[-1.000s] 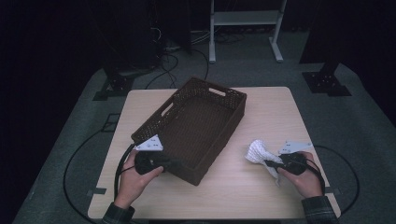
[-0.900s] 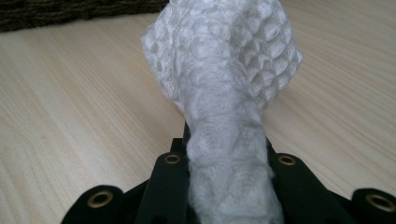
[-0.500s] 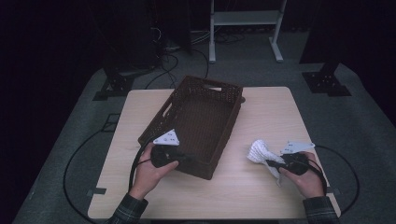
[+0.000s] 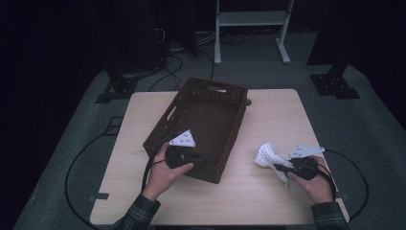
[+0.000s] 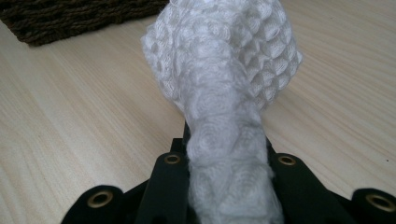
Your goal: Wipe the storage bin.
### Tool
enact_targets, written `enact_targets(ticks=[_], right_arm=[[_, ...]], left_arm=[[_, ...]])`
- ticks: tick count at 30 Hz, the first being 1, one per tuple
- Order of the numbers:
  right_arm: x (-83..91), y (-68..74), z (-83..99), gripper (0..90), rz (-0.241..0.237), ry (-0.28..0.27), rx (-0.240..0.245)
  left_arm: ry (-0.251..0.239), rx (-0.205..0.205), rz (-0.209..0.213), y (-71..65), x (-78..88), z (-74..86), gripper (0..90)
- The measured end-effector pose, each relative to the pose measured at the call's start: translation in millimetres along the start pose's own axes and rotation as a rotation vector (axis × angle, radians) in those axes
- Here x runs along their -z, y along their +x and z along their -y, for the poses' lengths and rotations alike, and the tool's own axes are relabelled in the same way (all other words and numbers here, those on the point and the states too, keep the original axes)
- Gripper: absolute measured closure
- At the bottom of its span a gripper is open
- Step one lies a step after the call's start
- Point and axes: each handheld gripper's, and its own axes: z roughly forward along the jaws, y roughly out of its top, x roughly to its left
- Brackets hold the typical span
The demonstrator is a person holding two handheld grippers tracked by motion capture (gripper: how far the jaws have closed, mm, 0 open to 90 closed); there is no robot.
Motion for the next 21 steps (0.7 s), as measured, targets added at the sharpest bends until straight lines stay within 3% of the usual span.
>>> enact_targets(ticks=[8, 14, 16, 21], right_arm=[[-0.2, 0.0, 2.4, 75.5, 0.003, 0.004, -0.007], [-1.3, 1.3, 1.2, 75.5, 0.002, 0.007, -0.003], [-2.2, 1.0, 1.9, 75.5, 0.003, 0.010, -0.002], [-0.9, -0.3, 3.0, 75.5, 0.008, 0.008, -0.006]], left_arm=[[-0.035, -0.010, -0.047, 15.4, 36.0, 2.4, 60.6], [-0.030, -0.005, -0.086, 28.7, 57.6, 10.5, 53.7], [-0.036, 0.002, -0.119, 37.3, 72.1, 17.3, 50.6], [-0.043, 0.010, -0.159, 48.5, 90.0, 26.4, 44.8]])
